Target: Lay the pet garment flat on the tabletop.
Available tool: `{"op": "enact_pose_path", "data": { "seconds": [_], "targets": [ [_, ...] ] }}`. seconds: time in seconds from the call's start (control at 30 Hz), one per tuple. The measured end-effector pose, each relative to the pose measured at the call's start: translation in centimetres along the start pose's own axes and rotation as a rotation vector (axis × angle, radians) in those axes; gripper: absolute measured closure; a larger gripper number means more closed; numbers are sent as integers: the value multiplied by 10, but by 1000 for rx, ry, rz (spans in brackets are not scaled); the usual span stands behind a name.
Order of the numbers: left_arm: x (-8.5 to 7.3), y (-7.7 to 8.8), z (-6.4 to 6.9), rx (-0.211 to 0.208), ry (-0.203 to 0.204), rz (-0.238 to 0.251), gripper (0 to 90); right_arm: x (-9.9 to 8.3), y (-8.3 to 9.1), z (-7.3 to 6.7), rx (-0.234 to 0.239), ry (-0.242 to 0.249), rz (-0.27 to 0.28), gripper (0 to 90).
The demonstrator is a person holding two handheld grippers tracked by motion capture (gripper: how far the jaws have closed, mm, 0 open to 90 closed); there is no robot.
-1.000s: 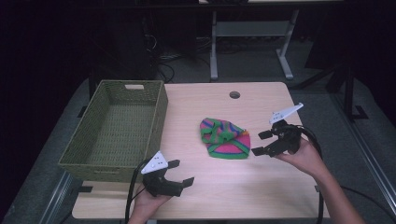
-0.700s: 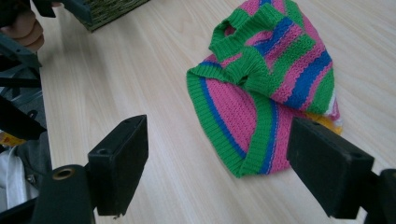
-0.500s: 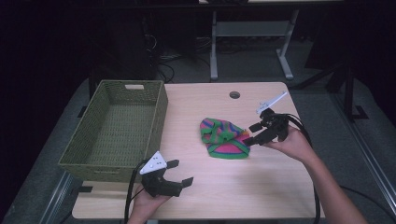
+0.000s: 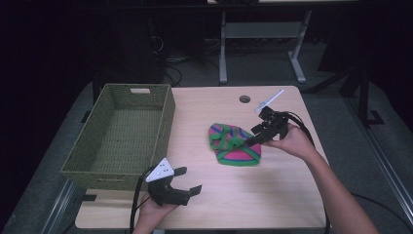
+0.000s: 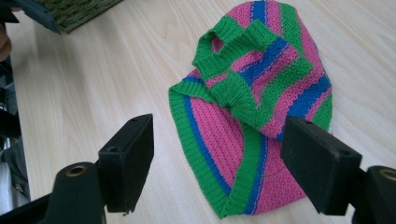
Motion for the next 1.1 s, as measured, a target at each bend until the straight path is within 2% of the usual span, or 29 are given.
{"op": "enact_pose_path", "data": {
  "seconds": [0.23,0.33,0.63,0.83,1.1],
  "targets": [
    [0,2,-1,1,2,6,126,9,-14,3,-6,20,-37,284],
    [1,3,-2,1,2,6,126,10,-25,5,-10,14,-61,294],
    [1,3,-2,-1,4,8,126,11,-44,12,-26,-6,-96,322],
    [0,2,-1,-7,1,4,126,12,-55,13,-30,-4,-117,318],
    [0,0,0,-13,-5,-1,126,9,-74,13,-63,11,-172,305]
  ]
}}
Point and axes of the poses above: each handheld gripper's, and its own axes: y roughly backward along the jaws, x roughly out of its top, z roughly to its right, the point moved 9 cm from there along -y, roughly forward along the jaws, and after that the axes turned 9 degrees about -x, right-handed, at the moved point
